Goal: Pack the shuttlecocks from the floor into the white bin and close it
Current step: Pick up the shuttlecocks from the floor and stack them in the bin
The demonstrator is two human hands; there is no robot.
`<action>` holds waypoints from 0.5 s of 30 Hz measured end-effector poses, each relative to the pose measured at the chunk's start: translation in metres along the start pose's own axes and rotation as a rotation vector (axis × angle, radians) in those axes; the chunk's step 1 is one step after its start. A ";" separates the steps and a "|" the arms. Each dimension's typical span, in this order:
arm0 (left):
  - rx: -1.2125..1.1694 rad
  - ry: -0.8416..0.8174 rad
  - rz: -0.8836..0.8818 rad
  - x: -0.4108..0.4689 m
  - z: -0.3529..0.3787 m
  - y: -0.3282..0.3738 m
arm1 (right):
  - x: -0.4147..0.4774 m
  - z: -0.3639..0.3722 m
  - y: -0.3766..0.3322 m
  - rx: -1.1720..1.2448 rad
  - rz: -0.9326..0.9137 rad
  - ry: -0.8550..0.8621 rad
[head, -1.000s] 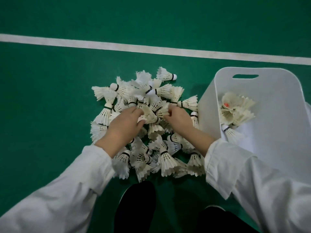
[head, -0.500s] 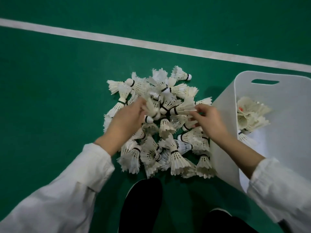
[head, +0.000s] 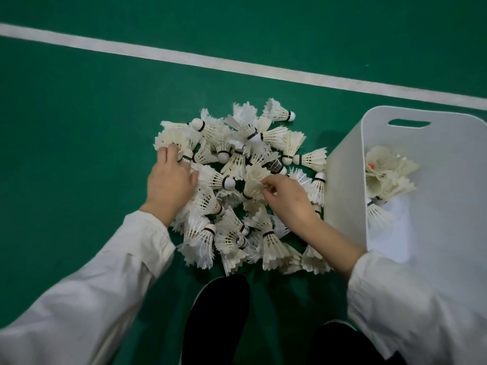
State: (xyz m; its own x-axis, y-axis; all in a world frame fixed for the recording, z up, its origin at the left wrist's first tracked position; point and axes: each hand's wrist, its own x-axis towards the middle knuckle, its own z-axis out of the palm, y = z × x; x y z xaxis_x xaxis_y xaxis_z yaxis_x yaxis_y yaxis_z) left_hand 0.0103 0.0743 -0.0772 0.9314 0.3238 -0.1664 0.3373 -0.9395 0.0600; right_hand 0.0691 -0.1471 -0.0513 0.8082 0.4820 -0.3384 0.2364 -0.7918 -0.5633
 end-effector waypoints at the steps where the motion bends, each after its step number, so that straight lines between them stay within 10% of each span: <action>1: 0.025 0.016 0.030 0.001 0.002 0.002 | 0.000 0.000 0.000 -0.002 0.002 0.002; 8: 0.153 -0.138 -0.141 0.007 0.017 0.003 | 0.001 0.001 0.004 -0.024 0.029 0.013; 15: -0.201 -0.055 -0.181 -0.004 0.025 -0.004 | 0.001 0.005 0.003 -0.023 0.021 0.003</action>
State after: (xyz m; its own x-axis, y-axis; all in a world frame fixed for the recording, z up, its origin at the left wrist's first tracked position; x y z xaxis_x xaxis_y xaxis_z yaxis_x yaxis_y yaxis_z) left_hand 0.0020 0.0738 -0.1017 0.8467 0.4724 -0.2449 0.5228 -0.8242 0.2175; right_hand 0.0679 -0.1475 -0.0575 0.8147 0.4643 -0.3475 0.2321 -0.8102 -0.5383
